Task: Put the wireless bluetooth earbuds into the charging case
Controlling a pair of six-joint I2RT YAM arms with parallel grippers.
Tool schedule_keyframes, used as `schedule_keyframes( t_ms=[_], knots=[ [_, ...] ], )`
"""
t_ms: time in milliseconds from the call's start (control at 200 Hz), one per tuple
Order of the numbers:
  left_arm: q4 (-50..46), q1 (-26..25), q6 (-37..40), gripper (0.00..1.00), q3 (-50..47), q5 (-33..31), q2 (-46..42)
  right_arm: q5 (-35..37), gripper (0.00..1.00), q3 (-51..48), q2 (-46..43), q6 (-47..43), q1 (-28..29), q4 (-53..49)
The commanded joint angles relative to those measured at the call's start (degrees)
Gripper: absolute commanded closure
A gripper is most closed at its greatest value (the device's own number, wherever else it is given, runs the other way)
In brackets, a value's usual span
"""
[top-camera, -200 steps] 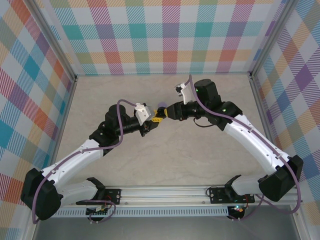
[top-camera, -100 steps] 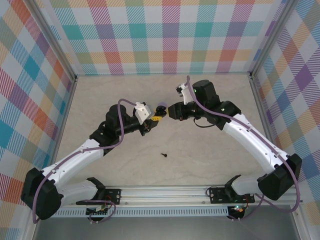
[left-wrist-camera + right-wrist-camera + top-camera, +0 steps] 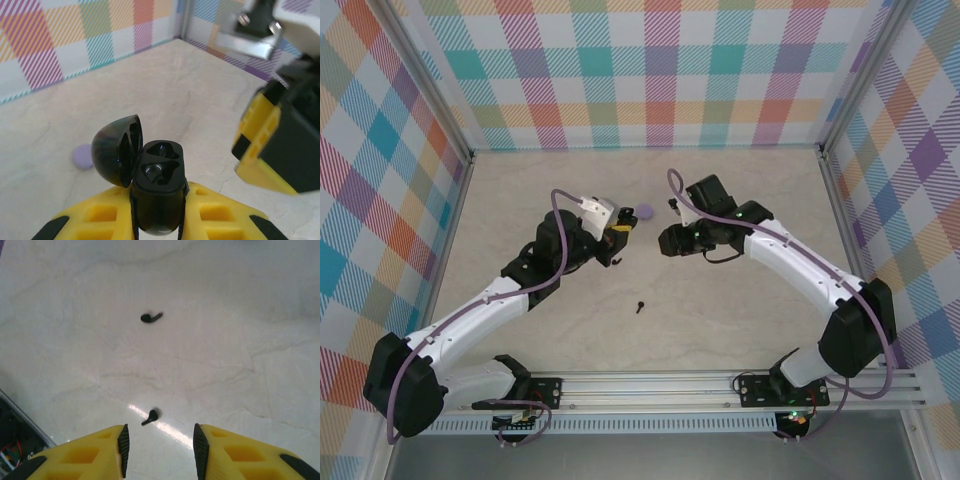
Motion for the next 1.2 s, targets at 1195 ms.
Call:
schedule_keyframes(
  t_ms=[1195],
  knots=[
    [-19.90, 0.53, -15.74, 0.76, -0.46, -15.74, -15.27, 4.50, 0.63, 1.30, 25.25, 30.92, 16.07, 1.31]
  ],
)
